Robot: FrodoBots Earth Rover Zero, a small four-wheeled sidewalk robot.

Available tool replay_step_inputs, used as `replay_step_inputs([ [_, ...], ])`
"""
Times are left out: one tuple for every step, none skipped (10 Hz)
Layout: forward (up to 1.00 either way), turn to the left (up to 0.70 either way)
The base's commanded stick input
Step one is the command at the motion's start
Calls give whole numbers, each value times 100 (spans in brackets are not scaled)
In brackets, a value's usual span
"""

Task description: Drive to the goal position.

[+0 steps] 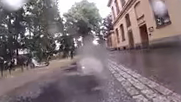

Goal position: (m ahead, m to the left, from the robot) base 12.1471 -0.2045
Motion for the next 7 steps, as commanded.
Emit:
replay_step_inputs([
  [70,-5],
  [70,-7],
  [70,-3],
  [70,-2],
  [70,-1],
  [70,0],
  [70,0],
])
